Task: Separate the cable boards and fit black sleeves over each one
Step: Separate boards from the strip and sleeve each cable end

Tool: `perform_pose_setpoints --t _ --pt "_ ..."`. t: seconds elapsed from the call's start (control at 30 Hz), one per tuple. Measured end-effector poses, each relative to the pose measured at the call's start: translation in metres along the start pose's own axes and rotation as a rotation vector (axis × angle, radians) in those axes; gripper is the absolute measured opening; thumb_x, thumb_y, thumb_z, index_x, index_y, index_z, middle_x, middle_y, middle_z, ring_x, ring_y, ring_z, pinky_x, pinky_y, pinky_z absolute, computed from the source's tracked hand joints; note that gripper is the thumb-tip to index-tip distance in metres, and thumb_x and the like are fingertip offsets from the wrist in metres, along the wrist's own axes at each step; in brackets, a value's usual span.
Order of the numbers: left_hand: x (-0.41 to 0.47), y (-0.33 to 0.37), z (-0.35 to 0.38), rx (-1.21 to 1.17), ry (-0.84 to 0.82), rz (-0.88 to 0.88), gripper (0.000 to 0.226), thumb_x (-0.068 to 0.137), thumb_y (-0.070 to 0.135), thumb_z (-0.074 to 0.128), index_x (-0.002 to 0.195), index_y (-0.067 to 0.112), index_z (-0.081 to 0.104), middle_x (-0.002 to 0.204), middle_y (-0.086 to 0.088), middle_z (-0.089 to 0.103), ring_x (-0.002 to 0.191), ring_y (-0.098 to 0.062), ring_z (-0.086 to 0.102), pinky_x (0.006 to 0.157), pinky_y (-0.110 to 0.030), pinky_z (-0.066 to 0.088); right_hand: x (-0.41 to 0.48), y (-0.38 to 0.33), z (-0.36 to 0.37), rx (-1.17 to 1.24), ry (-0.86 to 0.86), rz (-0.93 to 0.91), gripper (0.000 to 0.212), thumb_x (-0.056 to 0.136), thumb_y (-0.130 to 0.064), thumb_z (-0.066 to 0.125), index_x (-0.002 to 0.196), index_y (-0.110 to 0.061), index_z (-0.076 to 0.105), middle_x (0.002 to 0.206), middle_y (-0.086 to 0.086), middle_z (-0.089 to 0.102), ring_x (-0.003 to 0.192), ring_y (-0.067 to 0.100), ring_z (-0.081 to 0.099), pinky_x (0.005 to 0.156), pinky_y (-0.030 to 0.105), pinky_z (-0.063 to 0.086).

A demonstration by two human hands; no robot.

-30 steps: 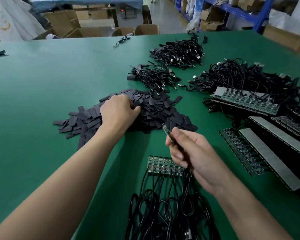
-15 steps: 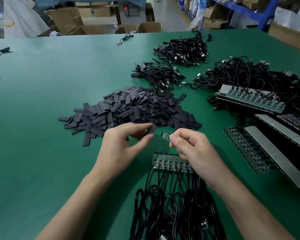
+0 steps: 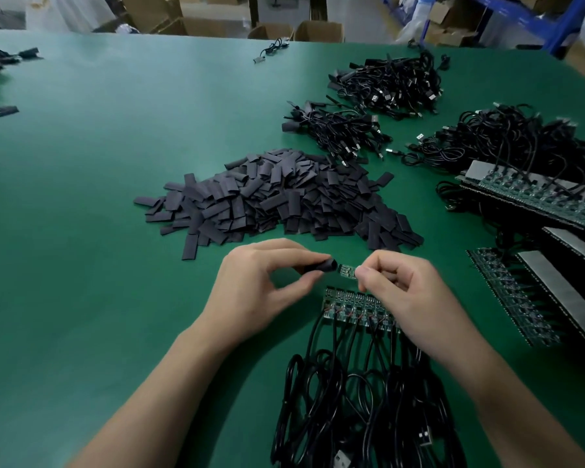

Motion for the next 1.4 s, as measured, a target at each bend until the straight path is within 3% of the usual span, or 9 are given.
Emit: perform_pose_setpoints --t 0.13,0.33,0.47,0.67,0.87,1.07,1.17,1.27,1.4 --pt "-0.001 0.001 0.000 0.034 -0.013 0.032 0.021 0.090 0.025 0.077 0.111 0.028 0.080 0.103 0.015 0.075 0.094 -0.005 0.072 0.086 -0.035 0.058 -0.001 0.002 0.002 -0.060 -0.001 0.016 0.033 0.098 -0.042 0.063 0.077 -0.016 0.062 0.070 0.016 0.051 0.060 0.012 0.041 0.057 0.029 0.034" --pt "-0.002 0.010 0.002 0.196 -0.029 0.117 0.021 0.090 0.029 0.078 0.111 0.031 0.080 0.103 0.018 0.073 0.088 -0.005 0.069 0.077 -0.041 0.057 -0.001 0.002 0.000 -0.054 0.009 0.018 0.033 0.092 -0.045 0.059 0.075 -0.017 0.064 0.060 0.000 0.046 0.055 0.008 0.038 0.053 0.025 0.031" --pt "-0.002 0.013 0.003 0.138 -0.040 0.117 0.022 0.091 0.027 0.077 0.113 0.027 0.079 0.103 0.015 0.073 0.090 -0.005 0.070 0.080 -0.039 0.058 -0.001 0.004 -0.001 -0.062 -0.006 0.030 0.031 0.099 -0.039 0.063 0.074 -0.019 0.066 0.059 -0.005 0.048 0.054 0.008 0.039 0.052 0.025 0.032" --pt "-0.002 0.016 0.004 0.158 -0.073 0.134 0.023 0.090 0.023 0.078 0.113 0.024 0.080 0.103 0.012 0.074 0.089 -0.010 0.071 0.080 -0.039 0.059 -0.002 0.002 0.000 -0.084 -0.007 0.042 0.029 0.097 -0.034 0.064 0.071 -0.022 0.066 0.063 0.010 0.056 0.055 0.010 0.044 0.054 0.024 0.034" --pt "-0.002 0.026 0.009 0.317 -0.115 0.218 0.023 0.090 0.025 0.079 0.113 0.026 0.079 0.100 0.014 0.073 0.078 -0.013 0.068 0.072 -0.038 0.054 -0.003 -0.001 -0.001 -0.146 0.016 0.042 0.029 0.097 -0.033 0.065 0.069 -0.024 0.066 0.061 0.006 0.056 0.053 0.008 0.044 0.053 0.022 0.035" --pt "-0.004 0.018 0.013 0.110 -0.138 0.112 0.027 0.090 0.020 0.079 0.116 0.023 0.078 0.101 0.012 0.073 0.092 -0.008 0.069 0.084 -0.037 0.057 -0.004 0.000 0.003 -0.133 -0.008 0.049 0.026 0.097 -0.035 0.066 0.073 -0.025 0.069 0.063 0.005 0.059 0.054 0.013 0.047 0.054 0.025 0.036" --pt "-0.005 0.022 0.015 0.161 -0.147 0.148 0.025 0.090 0.022 0.079 0.115 0.023 0.078 0.100 0.011 0.073 0.089 -0.013 0.069 0.081 -0.039 0.057 -0.004 0.001 0.006 -0.147 -0.020 0.059 0.024 0.097 -0.034 0.066 0.074 -0.027 0.071 0.064 0.003 0.061 0.056 0.012 0.050 0.056 0.030 0.040" --pt "-0.004 0.027 0.016 0.227 -0.140 0.197 0.024 0.089 0.024 0.080 0.113 0.021 0.078 0.099 0.009 0.073 0.084 -0.015 0.069 0.077 -0.039 0.057 -0.004 0.001 0.006 -0.135 -0.032 0.062 0.024 0.097 -0.034 0.066 0.076 -0.027 0.072 0.060 -0.003 0.058 0.055 0.004 0.047 0.054 0.021 0.037" --pt "-0.003 0.027 0.009 0.170 -0.085 0.189 0.023 0.089 0.022 0.080 0.112 0.019 0.079 0.098 0.007 0.073 0.086 -0.012 0.070 0.078 -0.036 0.059 -0.004 -0.002 0.001 -0.078 -0.052 0.055 0.019 0.097 -0.032 0.066 0.079 -0.027 0.072 0.065 0.000 0.064 0.057 0.005 0.053 0.057 0.029 0.045"
Point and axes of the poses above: each hand's wrist, its own x-axis towards the middle knuckle, its own z-axis out of the palm, y = z × x, the point moved 10 cm from there along x, towards the middle knuckle
